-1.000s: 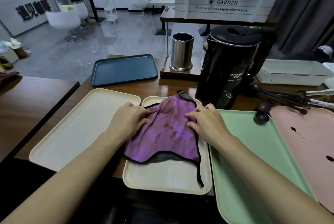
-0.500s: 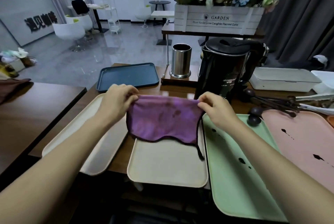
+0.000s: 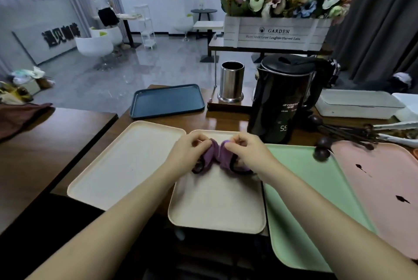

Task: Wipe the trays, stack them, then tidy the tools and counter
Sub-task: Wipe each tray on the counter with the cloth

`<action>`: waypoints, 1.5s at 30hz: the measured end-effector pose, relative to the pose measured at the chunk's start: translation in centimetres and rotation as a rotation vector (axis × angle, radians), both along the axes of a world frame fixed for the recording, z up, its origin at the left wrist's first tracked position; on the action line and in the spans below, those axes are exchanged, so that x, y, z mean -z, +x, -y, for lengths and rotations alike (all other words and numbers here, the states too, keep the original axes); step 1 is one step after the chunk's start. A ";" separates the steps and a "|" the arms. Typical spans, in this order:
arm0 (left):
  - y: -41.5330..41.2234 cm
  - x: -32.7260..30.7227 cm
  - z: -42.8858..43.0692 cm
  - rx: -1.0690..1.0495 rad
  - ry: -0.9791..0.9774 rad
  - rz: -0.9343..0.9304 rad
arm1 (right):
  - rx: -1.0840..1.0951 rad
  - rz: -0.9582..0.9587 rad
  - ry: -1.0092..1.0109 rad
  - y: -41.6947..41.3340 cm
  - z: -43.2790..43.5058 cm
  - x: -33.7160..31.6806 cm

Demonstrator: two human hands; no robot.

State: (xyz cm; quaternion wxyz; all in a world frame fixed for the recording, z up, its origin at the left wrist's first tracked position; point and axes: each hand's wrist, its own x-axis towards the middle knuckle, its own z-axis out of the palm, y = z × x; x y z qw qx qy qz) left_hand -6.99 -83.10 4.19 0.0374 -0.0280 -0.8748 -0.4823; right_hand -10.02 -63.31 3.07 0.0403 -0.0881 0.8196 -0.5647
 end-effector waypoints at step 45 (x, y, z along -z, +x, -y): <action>-1.9 6.8 3.7 0.252 -0.732 -0.393 | -0.258 -0.277 0.770 0.3 -3.6 4.1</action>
